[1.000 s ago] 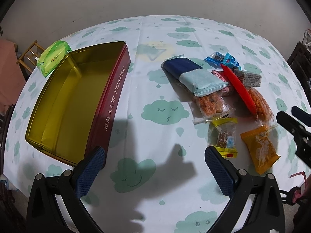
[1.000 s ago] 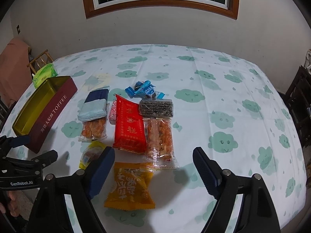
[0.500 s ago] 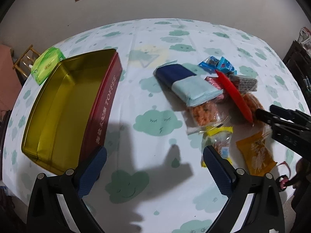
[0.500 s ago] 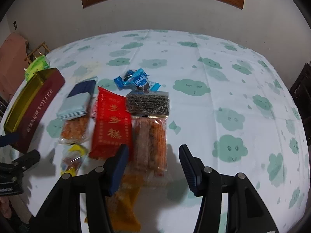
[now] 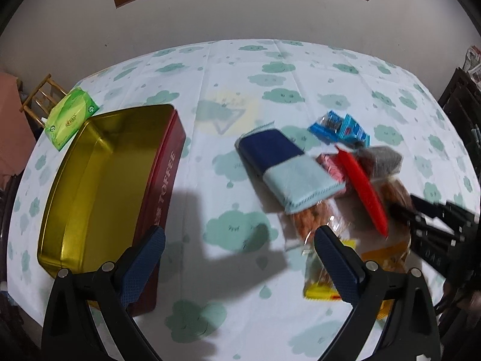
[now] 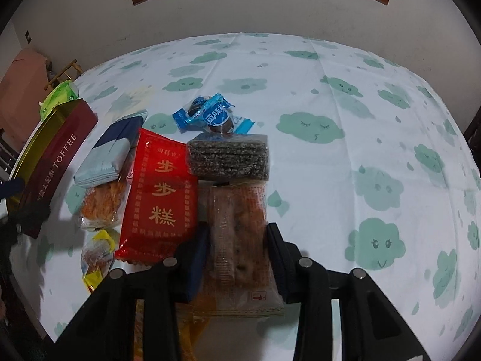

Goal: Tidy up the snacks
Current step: 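Grasp the blue-and-teal pack with the left tool while the right tool grasps the clear orange-stick bag, then carry the blue-and-teal pack into the gold tin with the left tool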

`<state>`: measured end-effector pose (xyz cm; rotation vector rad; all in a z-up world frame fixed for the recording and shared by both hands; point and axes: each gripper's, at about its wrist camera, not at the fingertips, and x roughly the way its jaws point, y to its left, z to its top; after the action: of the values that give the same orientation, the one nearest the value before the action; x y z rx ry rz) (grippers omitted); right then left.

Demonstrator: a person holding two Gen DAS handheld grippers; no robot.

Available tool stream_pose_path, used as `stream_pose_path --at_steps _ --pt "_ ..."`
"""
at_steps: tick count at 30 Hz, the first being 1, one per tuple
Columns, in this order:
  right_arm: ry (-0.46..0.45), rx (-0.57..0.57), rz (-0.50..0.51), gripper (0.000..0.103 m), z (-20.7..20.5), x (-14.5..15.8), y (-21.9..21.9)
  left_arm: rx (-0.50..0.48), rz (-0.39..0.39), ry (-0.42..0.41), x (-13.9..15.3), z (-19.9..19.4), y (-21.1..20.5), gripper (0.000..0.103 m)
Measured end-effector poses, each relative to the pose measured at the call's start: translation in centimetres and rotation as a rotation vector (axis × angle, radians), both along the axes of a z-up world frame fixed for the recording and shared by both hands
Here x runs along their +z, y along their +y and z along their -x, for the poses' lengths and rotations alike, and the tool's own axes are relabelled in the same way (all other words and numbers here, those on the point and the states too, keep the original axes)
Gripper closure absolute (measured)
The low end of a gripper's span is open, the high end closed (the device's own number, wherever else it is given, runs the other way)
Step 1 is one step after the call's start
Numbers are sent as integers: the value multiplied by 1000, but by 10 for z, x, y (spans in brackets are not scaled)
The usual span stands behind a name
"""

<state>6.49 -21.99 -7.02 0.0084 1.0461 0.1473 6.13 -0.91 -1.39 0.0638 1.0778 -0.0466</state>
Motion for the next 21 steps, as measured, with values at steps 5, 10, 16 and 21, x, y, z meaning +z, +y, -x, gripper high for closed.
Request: stream_pose_path --at_steps 5,10,16,21 --pt "-29 -67 24 65 10 0 -24 16 64 38 1 -26 -3 4" --pt "-82 -202 57 65 10 -1 -69 70 183 121 -6 -54 -1 5" --pt "-148 -290 87 65 3 -6 -99 104 204 174 -15 -77 -8 5" --pt "-161 -291 105 65 0 -8 -97 135 191 222 -28 -93 -16 9"
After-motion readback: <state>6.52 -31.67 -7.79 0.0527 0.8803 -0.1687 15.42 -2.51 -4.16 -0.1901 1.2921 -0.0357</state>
